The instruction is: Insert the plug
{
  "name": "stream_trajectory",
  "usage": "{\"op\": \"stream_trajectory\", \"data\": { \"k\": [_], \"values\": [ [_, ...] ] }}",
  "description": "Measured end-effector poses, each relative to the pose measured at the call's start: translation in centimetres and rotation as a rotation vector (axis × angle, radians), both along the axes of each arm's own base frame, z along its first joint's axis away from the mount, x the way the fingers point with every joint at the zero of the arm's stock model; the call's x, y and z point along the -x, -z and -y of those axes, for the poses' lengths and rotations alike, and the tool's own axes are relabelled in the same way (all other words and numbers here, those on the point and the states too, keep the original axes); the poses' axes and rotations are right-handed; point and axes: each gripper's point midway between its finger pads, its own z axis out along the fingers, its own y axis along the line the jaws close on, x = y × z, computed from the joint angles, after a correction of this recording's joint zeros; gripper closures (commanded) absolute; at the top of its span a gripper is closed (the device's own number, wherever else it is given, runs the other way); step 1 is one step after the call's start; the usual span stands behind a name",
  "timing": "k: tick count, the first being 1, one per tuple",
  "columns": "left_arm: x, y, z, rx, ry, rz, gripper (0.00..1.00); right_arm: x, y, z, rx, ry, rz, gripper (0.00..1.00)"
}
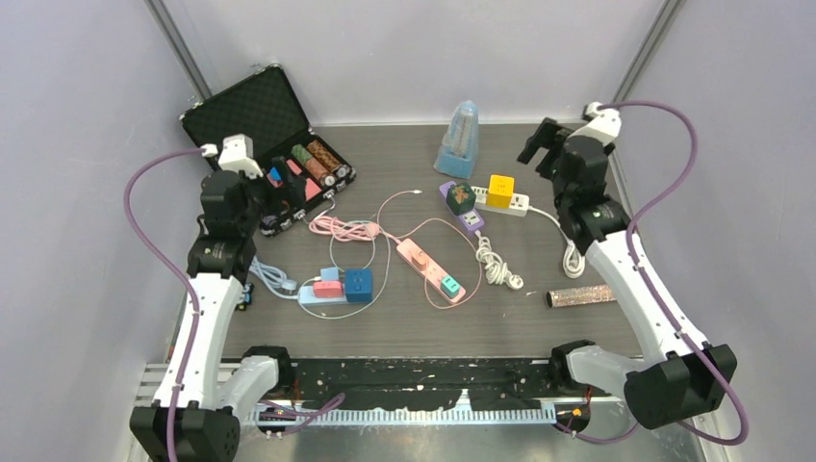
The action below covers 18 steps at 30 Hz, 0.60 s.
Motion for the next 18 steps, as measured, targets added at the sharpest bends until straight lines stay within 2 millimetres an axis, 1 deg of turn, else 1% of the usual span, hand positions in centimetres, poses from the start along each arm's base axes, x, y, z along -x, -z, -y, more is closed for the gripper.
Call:
{"op": "stream_trajectory", "data": {
  "k": [3,5,6,9,13,15,18],
  "values": [
    [-1.3,-1.8,0.2,0.056,0.006,0.039,0.0,-0.7,-1.8,2.9,-0.053,0.082,0.04,0.02],
    [-2.0,-2.6,-0.2,0.124,-0.022,0.062,0.0,-0.8,-2.1,4.7,-0.084,0.136,0.053,0.02],
    [-2.3,-2.7,-0.8,0.16,-0.049,0.069,0.0,-0.8,-2.1,5.2,-0.094,0.154,0.052,0.02],
    [-3.2,-2.8,-2.1,0.265,-0.123,0.071,0.0,-0.5,-0.9,6.5,-0.124,0.2,0.033,0.02],
    [-4.2,-2.3,-3.9,0.365,-0.2,0.062,0.0,-0.1,0.9,8.1,-0.148,0.253,-0.002,0.02],
    [-4.8,-1.8,-4.9,0.404,-0.239,0.055,0.01,-0.1,1.4,9.5,-0.154,0.293,-0.014,0.02],
    [-5.7,-1.0,-5.7,0.432,-0.269,0.03,0.03,-0.2,2.1,11.3,-0.159,0.344,-0.024,0.02]
  ]
}}
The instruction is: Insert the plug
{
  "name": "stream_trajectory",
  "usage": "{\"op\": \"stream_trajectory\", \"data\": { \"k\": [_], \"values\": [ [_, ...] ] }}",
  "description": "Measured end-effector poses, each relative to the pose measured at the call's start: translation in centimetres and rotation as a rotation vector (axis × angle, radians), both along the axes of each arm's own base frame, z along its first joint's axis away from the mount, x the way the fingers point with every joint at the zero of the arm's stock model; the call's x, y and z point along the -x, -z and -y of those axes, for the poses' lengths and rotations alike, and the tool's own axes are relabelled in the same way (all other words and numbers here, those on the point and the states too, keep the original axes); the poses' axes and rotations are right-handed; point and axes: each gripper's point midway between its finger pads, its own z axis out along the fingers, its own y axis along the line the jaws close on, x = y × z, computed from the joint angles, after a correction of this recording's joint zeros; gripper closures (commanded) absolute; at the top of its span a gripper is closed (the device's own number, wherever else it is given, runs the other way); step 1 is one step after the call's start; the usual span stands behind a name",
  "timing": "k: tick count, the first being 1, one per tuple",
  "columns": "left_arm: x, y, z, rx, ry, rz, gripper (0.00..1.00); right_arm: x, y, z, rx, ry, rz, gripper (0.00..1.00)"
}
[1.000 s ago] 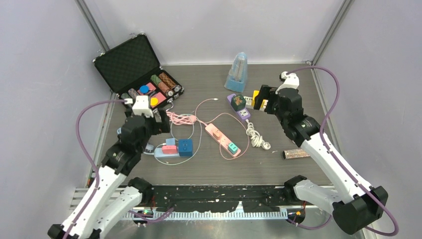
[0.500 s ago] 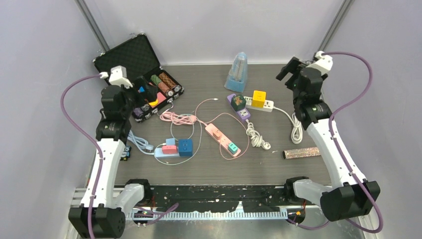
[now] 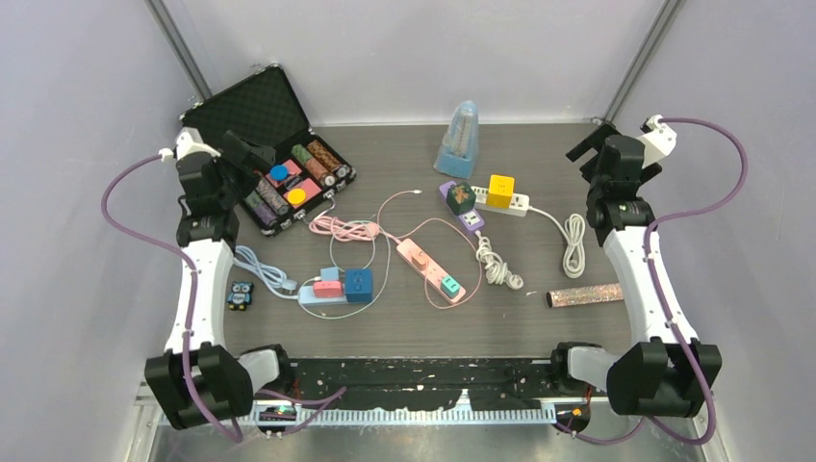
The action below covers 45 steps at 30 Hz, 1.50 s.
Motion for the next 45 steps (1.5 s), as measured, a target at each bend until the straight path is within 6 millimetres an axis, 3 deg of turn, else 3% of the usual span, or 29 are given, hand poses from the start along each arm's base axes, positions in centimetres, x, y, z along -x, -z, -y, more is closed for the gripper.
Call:
{"op": "stream_trajectory", "data": {
  "k": [3,8,13,17,24,30,36,41,45],
  "values": [
    [-1.2,0.3,-0.3,0.027,0.003,-0.019,0.03,-0.4,0.8,1.0,-0.006,0.028,-0.015,0.02],
    [-1.9,0.3,-0.1,0.053,0.021,-0.024,0.04,-1.6,2.3,0.9,-0.013,0.019,-0.056,0.02],
    [-1.7,0.1,0.2,0.026,0.054,-0.027,0.07,-2.9,2.1,0.5,-0.024,-0.004,-0.056,0.0],
    [-0.9,1.5,1.7,-0.004,0.12,-0.081,0.07,-3.3,1.5,0.1,-0.037,-0.022,-0.047,0.0],
    [3.1,8.3,9.4,-0.131,0.339,-0.338,0.03,-3.4,3.2,-1.0,-0.05,-0.054,-0.12,0.0],
    [6.7,14.8,12.9,-0.205,0.455,-0.607,0.15,-2.6,4.9,-1.7,-0.07,-0.063,-0.178,0.06],
    [10.7,19.7,13.5,-0.273,0.497,-0.826,0.37,-1.8,7.2,-2.7,-0.111,-0.083,-0.261,0.09],
    [12.8,22.0,12.4,-0.298,0.478,-0.946,0.36,-1.4,8.9,-3.4,-0.143,-0.098,-0.322,0.11],
    [13.7,23.5,11.8,-0.313,0.469,-1.013,0.36,-1.2,9.1,-3.7,-0.159,-0.109,-0.331,0.11]
  ]
}}
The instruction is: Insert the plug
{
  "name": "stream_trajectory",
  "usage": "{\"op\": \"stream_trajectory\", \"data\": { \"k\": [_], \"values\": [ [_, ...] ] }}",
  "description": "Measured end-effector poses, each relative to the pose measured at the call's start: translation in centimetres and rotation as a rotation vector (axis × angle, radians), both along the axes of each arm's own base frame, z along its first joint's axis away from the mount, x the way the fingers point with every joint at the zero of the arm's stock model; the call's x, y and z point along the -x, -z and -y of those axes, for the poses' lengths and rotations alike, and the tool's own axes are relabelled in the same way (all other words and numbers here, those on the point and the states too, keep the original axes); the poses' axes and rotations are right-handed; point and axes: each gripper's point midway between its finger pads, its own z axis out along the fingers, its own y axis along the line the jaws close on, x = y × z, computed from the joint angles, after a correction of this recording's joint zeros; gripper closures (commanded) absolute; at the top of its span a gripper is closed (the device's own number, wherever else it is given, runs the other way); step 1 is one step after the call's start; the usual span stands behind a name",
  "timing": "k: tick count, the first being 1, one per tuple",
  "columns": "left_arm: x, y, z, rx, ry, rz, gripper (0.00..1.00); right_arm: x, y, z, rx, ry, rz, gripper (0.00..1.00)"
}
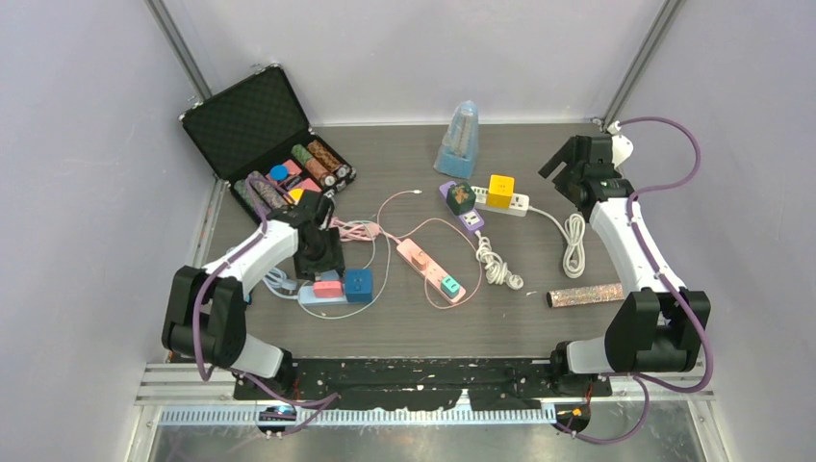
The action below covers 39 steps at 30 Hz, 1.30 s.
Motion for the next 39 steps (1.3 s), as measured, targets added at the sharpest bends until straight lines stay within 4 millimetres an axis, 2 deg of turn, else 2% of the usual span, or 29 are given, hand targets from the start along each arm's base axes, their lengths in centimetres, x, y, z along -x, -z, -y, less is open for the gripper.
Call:
{"op": "stream_trajectory", "data": {
  "k": [3,10,12,17,18,20,26,32,35,39],
  "values": [
    [0.6,0.9,-0.2,-0.012,-0.004,-0.034,0.39,0.0,0.1,-0.2,-0.012,-0.005,-0.001,0.12],
    [0.5,2.5,-0.1,-0.021,-0.023,-0.079,0.47,0.1,0.2,-0.8,-0.032,-0.022,-0.006,0.12],
    [0.5,2.9,-0.1,-0.024,-0.027,-0.092,0.56,0.1,0.2,-0.9,-0.036,-0.027,-0.008,0.12],
    [-0.1,3.0,0.0,-0.026,-0.029,-0.086,0.96,0.1,0.4,-1.3,-0.049,-0.043,-0.015,0.12],
    [-0.3,2.9,0.0,-0.027,-0.027,-0.081,1.0,0.1,0.5,-1.4,-0.051,-0.046,-0.017,0.12],
    [-0.8,2.5,0.0,-0.03,-0.021,-0.065,1.0,0.0,0.7,-1.5,-0.055,-0.052,-0.021,0.12],
    [-3.8,-0.4,0.2,-0.041,0.008,0.044,1.0,-0.3,0.5,-2.7,-0.062,-0.092,-0.019,0.12],
    [-6.3,-4.8,0.5,-0.033,0.059,0.186,1.0,-1.0,-1.2,-5.7,-0.063,-0.201,0.023,0.12],
    [-7.5,-7.0,0.9,-0.02,0.11,0.272,1.0,-1.5,-2.4,-7.9,-0.073,-0.308,0.063,0.12],
    [-8.2,-9.6,1.4,0.003,0.191,0.381,1.0,-2.1,-4.9,-12.3,-0.09,-0.518,0.123,0.11]
  ]
}}
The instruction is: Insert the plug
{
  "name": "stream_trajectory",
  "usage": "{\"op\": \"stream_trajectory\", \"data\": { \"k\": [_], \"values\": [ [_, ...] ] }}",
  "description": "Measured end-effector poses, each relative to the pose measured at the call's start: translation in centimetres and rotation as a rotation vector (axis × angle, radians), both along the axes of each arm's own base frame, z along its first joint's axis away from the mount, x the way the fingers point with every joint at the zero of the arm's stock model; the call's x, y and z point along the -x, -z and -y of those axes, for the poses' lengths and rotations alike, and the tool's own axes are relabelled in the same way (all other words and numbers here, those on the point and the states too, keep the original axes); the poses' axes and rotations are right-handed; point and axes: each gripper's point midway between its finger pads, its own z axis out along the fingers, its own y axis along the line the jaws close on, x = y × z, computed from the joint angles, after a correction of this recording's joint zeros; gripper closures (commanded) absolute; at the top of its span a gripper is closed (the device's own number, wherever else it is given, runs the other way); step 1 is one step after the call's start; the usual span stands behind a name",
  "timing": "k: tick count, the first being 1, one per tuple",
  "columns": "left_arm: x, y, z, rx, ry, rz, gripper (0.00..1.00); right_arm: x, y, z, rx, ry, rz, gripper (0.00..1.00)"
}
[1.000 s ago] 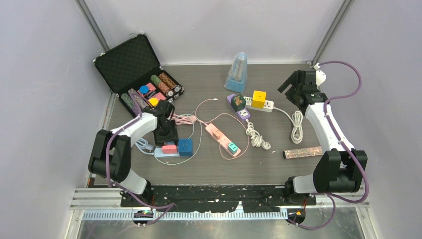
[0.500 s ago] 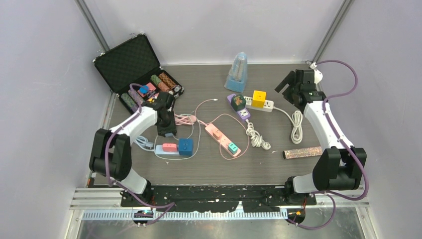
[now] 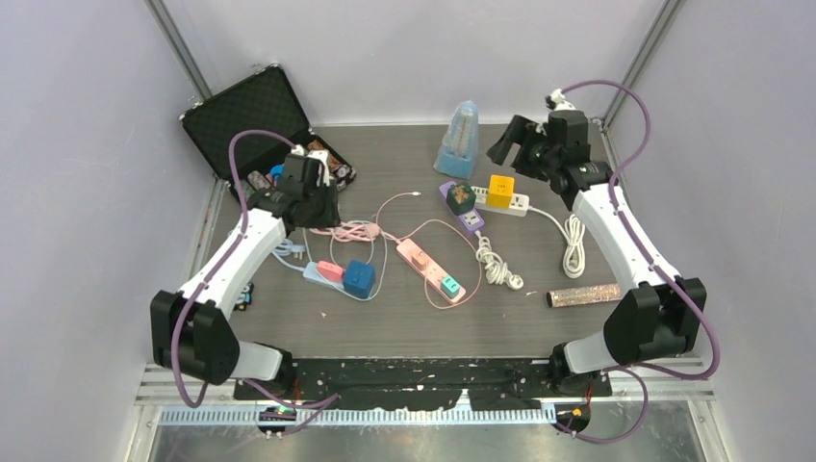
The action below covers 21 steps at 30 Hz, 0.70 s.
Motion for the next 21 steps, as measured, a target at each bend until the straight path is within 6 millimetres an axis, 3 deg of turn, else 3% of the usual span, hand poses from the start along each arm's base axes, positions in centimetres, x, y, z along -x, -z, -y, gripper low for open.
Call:
{"op": "stream_trajectory", "data": {
  "k": [5,10,16,21],
  "values": [
    [-0.7,-4.1,-0.1,-0.015,0.079,0.15,1.0,-0.2,-2.9,-5.4,-0.024,-0.229,0.08,0.11],
    [-1.0,-9.7,-0.3,-0.021,0.123,0.33,1.0,1.0,-4.1,-8.5,-0.027,-0.371,0.116,0.11],
    [0.7,-15.2,-0.7,0.002,0.146,0.522,1.0,1.7,-4.3,-9.8,-0.028,-0.429,0.128,0.11],
    [2.5,-16.6,-0.3,0.05,0.181,0.595,1.0,1.9,-4.6,-9.9,-0.029,-0.434,0.14,0.11]
  ]
}}
